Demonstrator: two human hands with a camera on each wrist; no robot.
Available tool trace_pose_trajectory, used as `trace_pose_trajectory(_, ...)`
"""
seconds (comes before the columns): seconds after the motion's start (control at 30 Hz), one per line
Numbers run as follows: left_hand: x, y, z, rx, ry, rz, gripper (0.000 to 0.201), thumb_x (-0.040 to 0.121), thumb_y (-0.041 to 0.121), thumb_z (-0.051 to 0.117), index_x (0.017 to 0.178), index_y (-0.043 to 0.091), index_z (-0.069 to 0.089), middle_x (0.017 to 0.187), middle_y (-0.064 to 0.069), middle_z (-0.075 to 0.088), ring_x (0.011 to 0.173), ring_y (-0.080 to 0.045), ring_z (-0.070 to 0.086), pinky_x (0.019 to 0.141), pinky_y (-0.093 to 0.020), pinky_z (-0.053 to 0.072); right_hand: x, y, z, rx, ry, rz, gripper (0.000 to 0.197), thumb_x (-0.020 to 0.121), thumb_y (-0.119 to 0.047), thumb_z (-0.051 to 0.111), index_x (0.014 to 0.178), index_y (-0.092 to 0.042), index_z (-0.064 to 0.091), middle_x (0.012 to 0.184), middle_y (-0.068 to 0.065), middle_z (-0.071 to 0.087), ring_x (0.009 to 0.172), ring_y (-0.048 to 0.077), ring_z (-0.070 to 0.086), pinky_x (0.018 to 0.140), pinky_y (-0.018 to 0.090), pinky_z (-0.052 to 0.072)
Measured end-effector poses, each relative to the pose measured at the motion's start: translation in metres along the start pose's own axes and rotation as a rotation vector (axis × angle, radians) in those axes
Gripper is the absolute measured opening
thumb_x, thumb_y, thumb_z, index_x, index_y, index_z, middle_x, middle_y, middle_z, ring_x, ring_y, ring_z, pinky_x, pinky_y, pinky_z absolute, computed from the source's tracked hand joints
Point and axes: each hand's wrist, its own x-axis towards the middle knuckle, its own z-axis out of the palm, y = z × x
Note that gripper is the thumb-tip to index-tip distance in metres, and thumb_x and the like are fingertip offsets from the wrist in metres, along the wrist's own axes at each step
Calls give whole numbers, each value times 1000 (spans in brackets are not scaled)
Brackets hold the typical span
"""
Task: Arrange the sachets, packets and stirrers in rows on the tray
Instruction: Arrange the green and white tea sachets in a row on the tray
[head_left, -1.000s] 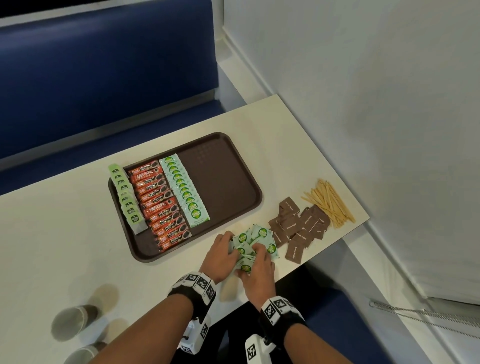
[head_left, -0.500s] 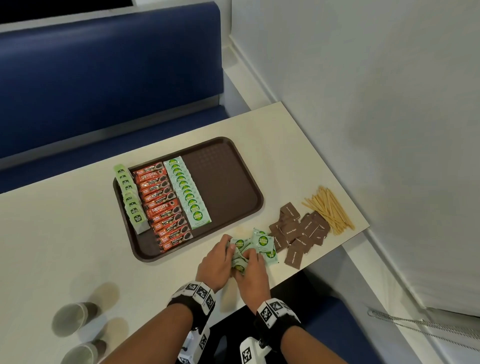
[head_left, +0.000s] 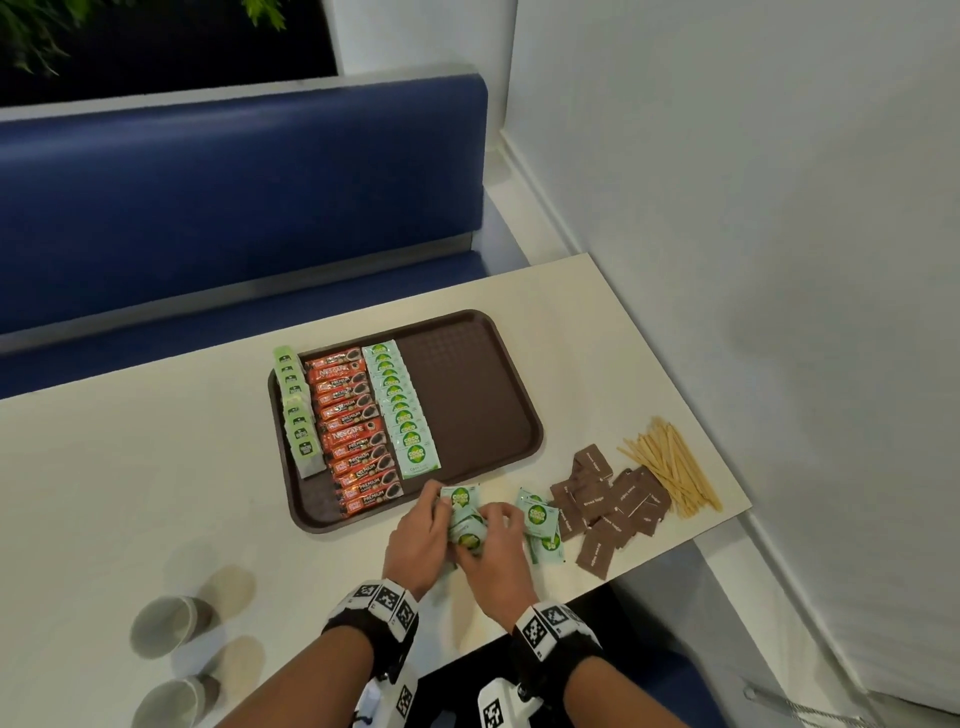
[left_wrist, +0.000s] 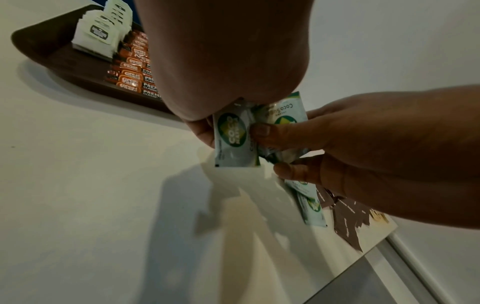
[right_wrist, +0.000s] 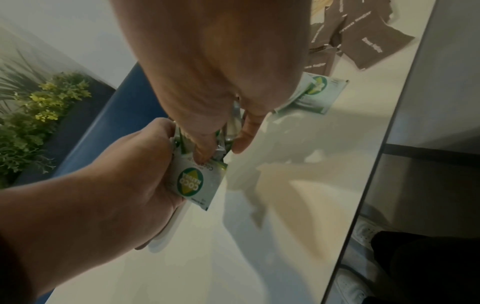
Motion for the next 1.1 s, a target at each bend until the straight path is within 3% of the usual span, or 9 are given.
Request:
trace_pose_trajectory(0.13, -4, 6, -5, -11, 35, 20, 15, 115, 34, 40, 115, 29, 55, 91, 2, 70, 87, -26, 71, 84, -47, 57, 3, -8, -6, -23, -95, 27, 47, 97, -20, 74, 132, -13, 43, 138, 10, 37, 110, 23, 56, 92, 16, 40)
trace_pose_trajectory(0.3, -12, 23, -12, -67, 48, -11, 38, 101, 67, 29, 110, 40, 55, 95, 12, 73, 91, -15, 70, 88, -45, 55, 17, -23, -20, -157, -200, 42, 43, 103, -21, 61, 138, -10, 38, 135, 13, 41, 119, 35, 58, 84, 27, 37)
trace_pose_trajectory(0.4, -11, 27, -14, -70, 61, 29, 51, 97, 84, 34, 109, 41, 57, 93, 13, 74, 86, -7, 70, 83, -41, 57, 33, -36, -26, -216, -295, 37, 47, 102, -21, 55, 142, -8, 36, 139, 18, 43, 130, 40, 51, 100, 37, 42)
trace_pose_trajectory(0.5, -4, 37, -19, -99, 95, 11, 44, 96, 77, 56, 114, 37, 58, 100, 11, 75, 90, -6, 71, 84, -36, 59, 46, -49, -30, -324, -309, 6, 40, 98, -25, 54, 133, -13, 38, 140, 11, 43, 134, 37, 40, 111, 49, 36)
trace_pose_trajectory(0.6, 6, 40, -23, -136, 159, 0, 45, 98, 69, 61, 124, 32, 60, 110, 11, 75, 98, -5, 72, 92, -38, 60, 58, -58, -36, -178, -324, -56, 42, 95, -19, 66, 122, -20, 34, 136, 8, 45, 130, 30, 47, 108, 44, 42)
trace_pose_trajectory(0.7, 11, 45, -26, -271, 254, -17, 28, 105, 52, 63, 124, 32, 64, 115, 11, 76, 104, -4, 73, 98, -43, 60, 63, -63, -45, 111, -320, -71, 60, 84, -15, 82, 116, -23, 32, 120, 9, 62, 107, 22, 68, 86, 30, 59)
trace_pose_trajectory(0.8, 12, 58, -32, -437, 337, -39, 17, 108, 37, 63, 124, 30, 65, 116, 8, 77, 104, -5, 74, 99, -42, 61, 62, -67, -53, 320, -281, -54, 63, 76, -16, 91, 118, -23, 44, 105, 2, 74, 94, 18, 75, 75, 30, 61)
trace_pose_trajectory(0.93, 11, 72, -47, -587, 403, -29, 21, 109, 33, 63, 129, 30, 66, 119, 7, 79, 108, -13, 77, 96, -46, 63, 61, -73, -65, 696, -396, -15, 47, 87, -4, 83, 128, -13, 61, 112, 7, 79, 103, 22, 76, 85, 33, 62)
trace_pose_trajectory(1.1, 9, 75, -60, -573, 396, -23, 22, 102, 44, 70, 122, 35, 68, 116, 4, 80, 105, -25, 78, 94, -60, 62, 70, -83, -72, 655, -307, -10, 17, 93, -5, 78, 109, -5, 72, 96, 18, 78, 83, 29, 76, 81, 37, 64)
